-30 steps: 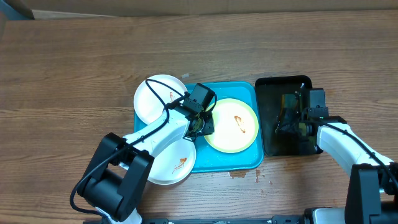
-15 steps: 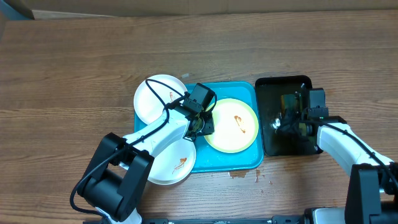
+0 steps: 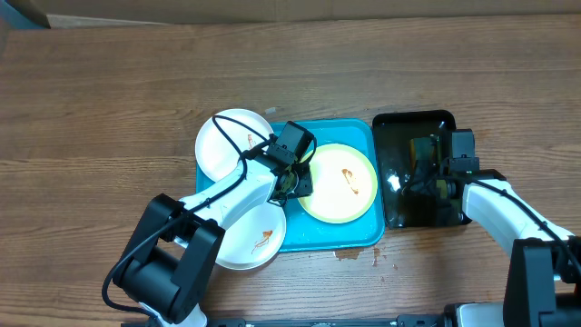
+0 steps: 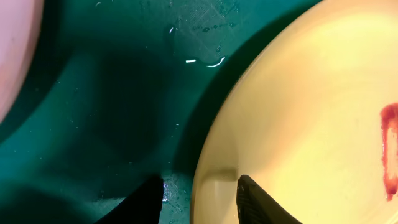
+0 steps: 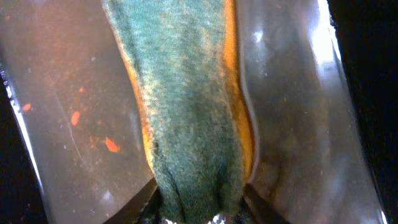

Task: Clean dirty plates on tray and stack at the side
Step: 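Close the right gripper on the sponge's narrow end, then lift the sponge with the right gripper out of the black tray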

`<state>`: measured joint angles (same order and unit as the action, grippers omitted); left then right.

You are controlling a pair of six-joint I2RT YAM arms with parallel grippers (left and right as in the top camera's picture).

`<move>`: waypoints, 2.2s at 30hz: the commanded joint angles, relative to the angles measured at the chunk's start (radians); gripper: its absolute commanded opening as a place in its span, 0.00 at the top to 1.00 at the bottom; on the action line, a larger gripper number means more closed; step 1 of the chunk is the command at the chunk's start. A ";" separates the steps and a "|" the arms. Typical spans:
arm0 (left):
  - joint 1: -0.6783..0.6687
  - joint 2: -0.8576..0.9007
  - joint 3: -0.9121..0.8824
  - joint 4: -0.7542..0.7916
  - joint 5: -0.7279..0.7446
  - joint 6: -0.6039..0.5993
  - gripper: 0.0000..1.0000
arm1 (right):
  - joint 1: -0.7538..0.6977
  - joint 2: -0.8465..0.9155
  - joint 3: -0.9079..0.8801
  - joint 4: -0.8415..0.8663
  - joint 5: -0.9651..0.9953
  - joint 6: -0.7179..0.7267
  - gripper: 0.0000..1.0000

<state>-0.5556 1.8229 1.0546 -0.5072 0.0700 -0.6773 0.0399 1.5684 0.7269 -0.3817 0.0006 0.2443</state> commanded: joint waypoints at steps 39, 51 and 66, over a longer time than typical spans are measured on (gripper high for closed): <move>0.006 0.016 -0.005 -0.008 -0.027 0.019 0.92 | -0.001 0.157 0.217 -0.108 -0.023 -0.144 0.96; 0.006 0.016 -0.005 -0.008 -0.027 0.020 0.80 | -0.001 0.143 0.215 -0.151 -0.032 -0.144 0.85; 0.006 0.016 -0.005 -0.007 -0.029 0.019 0.96 | 0.012 -0.093 0.307 -0.262 -0.027 -0.110 0.96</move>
<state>-0.5556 1.8229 1.0554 -0.5114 0.0586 -0.6720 0.0402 1.5867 0.9756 -0.6373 -0.0261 0.1173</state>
